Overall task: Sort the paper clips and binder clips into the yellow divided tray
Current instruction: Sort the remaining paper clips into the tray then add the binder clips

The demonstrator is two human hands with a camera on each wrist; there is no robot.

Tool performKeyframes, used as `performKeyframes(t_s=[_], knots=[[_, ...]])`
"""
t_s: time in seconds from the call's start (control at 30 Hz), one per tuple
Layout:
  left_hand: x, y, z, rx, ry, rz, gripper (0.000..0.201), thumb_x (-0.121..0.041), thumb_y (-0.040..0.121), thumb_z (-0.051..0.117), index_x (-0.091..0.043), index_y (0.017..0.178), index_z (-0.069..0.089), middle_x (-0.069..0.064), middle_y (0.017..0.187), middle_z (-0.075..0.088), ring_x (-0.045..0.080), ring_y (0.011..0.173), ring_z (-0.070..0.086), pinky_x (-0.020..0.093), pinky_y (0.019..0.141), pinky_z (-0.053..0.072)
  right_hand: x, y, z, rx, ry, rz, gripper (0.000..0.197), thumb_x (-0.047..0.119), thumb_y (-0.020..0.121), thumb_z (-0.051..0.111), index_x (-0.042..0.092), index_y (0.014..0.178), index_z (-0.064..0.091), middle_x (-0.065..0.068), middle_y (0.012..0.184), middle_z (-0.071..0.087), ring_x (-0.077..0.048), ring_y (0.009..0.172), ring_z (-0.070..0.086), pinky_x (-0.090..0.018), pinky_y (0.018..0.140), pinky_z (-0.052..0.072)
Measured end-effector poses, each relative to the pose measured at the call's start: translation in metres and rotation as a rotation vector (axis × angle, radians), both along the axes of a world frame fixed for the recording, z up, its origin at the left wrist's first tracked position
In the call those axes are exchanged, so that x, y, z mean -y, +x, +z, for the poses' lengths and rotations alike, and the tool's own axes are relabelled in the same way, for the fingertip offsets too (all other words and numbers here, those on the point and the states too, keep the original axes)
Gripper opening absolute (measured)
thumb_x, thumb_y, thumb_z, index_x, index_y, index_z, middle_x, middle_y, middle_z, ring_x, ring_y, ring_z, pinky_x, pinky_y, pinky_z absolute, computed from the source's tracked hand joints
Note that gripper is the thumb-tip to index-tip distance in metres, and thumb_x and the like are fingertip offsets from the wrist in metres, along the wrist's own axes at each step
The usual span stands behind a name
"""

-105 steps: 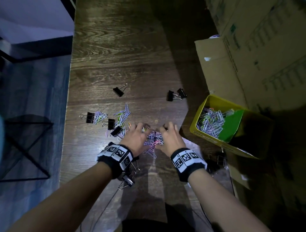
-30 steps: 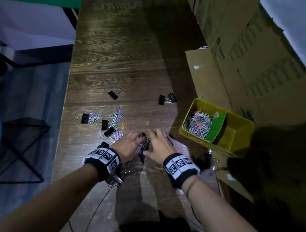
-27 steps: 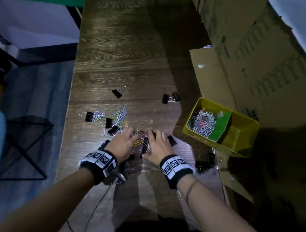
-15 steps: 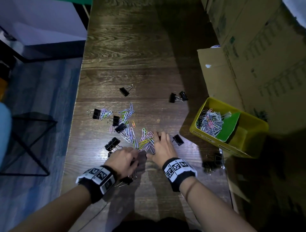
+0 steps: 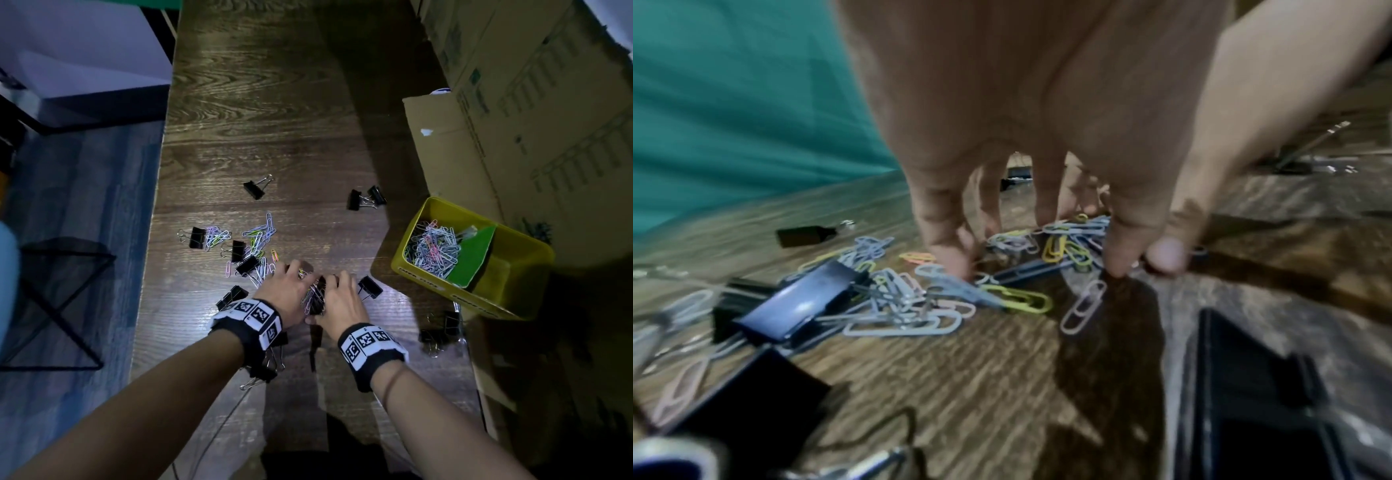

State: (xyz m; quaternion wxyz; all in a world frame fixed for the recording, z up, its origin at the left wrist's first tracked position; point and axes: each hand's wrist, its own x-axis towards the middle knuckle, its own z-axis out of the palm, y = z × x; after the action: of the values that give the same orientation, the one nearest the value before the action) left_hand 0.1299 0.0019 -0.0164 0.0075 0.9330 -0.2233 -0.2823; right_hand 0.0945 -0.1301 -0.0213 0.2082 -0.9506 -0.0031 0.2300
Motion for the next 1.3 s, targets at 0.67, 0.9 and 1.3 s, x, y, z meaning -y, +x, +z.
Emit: performKeyframes(t_s=[0.67, 0.9, 1.3], knots=[[-0.017, 0.002, 0.001, -0.058, -0.287, -0.025, 0.038, -0.004, 0.083, 0.049, -0.005, 0.121, 0.055, 0.018, 0.116, 0.059, 0.034, 0.104, 0.058, 0.039, 0.09, 0.047, -0.004, 0.01, 0.025, -0.062, -0.106, 0.26, 0.027, -0.009, 0.091, 0.039, -0.002, 0.106, 0.06, -0.024, 0.102, 0.062, -0.039, 0.103, 0.058, -0.043, 0.08, 0.05], [-0.011, 0.002, 0.002, -0.016, -0.134, 0.005, 0.032, -0.01, 0.085, 0.046, -0.006, 0.116, 0.054, 0.017, 0.109, 0.061, 0.035, 0.102, 0.057, 0.04, 0.088, 0.046, -0.003, 0.016, 0.024, -0.14, -0.074, 0.224, 0.023, -0.003, 0.091, 0.043, -0.002, 0.104, 0.062, -0.023, 0.103, 0.062, -0.037, 0.101, 0.06, -0.04, 0.081, 0.049], [-0.025, 0.032, 0.013, -0.119, -0.556, 0.744, 0.015, -0.007, 0.072, 0.075, -0.004, 0.086, 0.07, 0.008, 0.071, 0.069, 0.022, 0.069, 0.061, 0.035, 0.072, 0.052, 0.025, 0.014, 0.014, -0.081, 0.372, -0.346, 0.023, 0.019, 0.077, 0.07, 0.014, 0.1, 0.074, -0.01, 0.084, 0.073, -0.022, 0.083, 0.065, -0.027, 0.078, 0.053]])
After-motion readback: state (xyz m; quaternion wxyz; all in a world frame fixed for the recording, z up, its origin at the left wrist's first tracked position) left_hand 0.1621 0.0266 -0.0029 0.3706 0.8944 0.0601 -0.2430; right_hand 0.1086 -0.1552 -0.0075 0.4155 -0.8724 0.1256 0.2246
